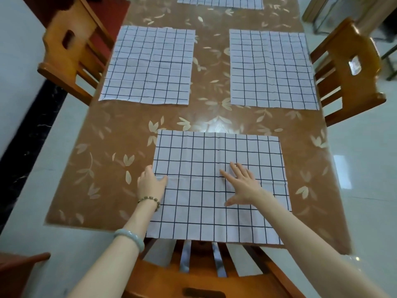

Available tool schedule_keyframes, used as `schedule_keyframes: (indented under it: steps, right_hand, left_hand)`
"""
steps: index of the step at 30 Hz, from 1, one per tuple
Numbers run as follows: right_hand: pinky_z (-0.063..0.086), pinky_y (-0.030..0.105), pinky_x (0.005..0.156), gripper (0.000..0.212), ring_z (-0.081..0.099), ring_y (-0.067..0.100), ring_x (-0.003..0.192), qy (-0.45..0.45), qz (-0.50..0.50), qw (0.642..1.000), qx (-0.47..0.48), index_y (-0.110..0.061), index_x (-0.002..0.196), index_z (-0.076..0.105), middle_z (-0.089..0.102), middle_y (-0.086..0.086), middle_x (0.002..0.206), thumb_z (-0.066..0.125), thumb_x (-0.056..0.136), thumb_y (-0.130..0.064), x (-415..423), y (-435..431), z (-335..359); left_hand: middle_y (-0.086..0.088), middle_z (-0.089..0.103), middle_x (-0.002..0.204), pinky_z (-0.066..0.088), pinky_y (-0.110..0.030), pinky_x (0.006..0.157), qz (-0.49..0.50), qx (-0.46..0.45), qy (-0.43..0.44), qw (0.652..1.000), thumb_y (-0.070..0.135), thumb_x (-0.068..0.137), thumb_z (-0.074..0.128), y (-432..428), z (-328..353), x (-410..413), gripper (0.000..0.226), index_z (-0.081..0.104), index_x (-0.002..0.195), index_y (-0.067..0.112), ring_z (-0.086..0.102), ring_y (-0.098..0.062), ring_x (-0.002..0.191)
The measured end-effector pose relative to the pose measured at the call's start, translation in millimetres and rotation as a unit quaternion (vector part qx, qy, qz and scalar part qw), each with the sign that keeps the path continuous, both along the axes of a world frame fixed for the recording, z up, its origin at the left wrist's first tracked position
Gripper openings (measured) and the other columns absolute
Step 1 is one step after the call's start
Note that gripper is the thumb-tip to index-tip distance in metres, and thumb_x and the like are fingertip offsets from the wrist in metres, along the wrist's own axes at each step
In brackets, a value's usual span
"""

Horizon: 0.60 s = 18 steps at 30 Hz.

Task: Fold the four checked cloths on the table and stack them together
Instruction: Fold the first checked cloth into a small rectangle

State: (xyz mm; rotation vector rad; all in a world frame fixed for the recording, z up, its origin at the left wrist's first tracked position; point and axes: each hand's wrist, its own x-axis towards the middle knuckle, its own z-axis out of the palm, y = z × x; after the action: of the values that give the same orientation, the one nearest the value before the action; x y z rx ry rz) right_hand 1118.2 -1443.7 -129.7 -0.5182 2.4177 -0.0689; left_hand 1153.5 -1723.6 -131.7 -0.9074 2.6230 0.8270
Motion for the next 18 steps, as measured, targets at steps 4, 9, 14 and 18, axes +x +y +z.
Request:
schedule_keyframes:
  steps: [4, 9, 14, 18]
  right_hand:
    - [-0.002, 0.043, 0.117, 0.114, -0.018, 0.03, 0.145, 0.005, -0.005, 1.0, 0.007, -0.034, 0.152, -0.005, -0.018, 0.01, 0.159, 0.072, 0.071, -0.057, 5.8, 0.2, -7.6]
    - [-0.002, 0.044, 0.118, 0.115, -0.019, 0.031, 0.145, 0.009, -0.005, 1.0, 0.008, -0.034, 0.151, -0.007, -0.019, 0.01, 0.158, 0.073, 0.071, -0.056, 7.0, 0.4, -11.7]
    - [-0.002, 0.044, 0.117, 0.115, -0.018, 0.031, 0.145, 0.011, -0.007, 1.0, 0.002, -0.034, 0.151, -0.006, -0.018, 0.01, 0.159, 0.074, 0.07, -0.055, 6.5, 0.8, -12.9]
    - [-0.001, 0.044, 0.118, 0.115, -0.017, 0.032, 0.145, 0.015, -0.008, 1.0, -0.001, -0.034, 0.152, -0.004, -0.019, 0.01, 0.158, 0.074, 0.07, -0.054, 7.1, 0.5, -13.8]
  left_hand:
    - [-0.01, 0.051, 0.133, 0.043, -0.041, 0.097, 0.008, -0.016, 0.006, 1.0, 0.031, 0.082, 0.071, 0.4, -6.4, 0.1, 0.069, 0.038, 0.139, 0.012, 0.045, -0.029, 0.123]
    - [-0.016, 0.048, 0.133, 0.041, -0.041, 0.1, 0.001, -0.031, -0.009, 0.999, 0.027, 0.076, 0.078, 1.0, -9.2, -2.9, 0.078, 0.035, 0.138, 0.01, 0.045, -0.032, 0.121]
    - [-0.018, 0.06, 0.116, 0.05, -0.04, 0.089, 0.068, 0.025, -0.032, 0.997, 0.022, 0.072, 0.081, -2.5, -8.3, -8.3, 0.071, 0.04, 0.127, 0.005, 0.056, -0.036, 0.108]
    - [-0.012, 0.063, 0.115, 0.047, -0.037, 0.087, 0.088, 0.078, -0.047, 0.992, 0.025, 0.075, 0.08, -10.1, -6.9, -15.4, 0.059, 0.053, 0.123, 0.004, 0.058, -0.032, 0.108]
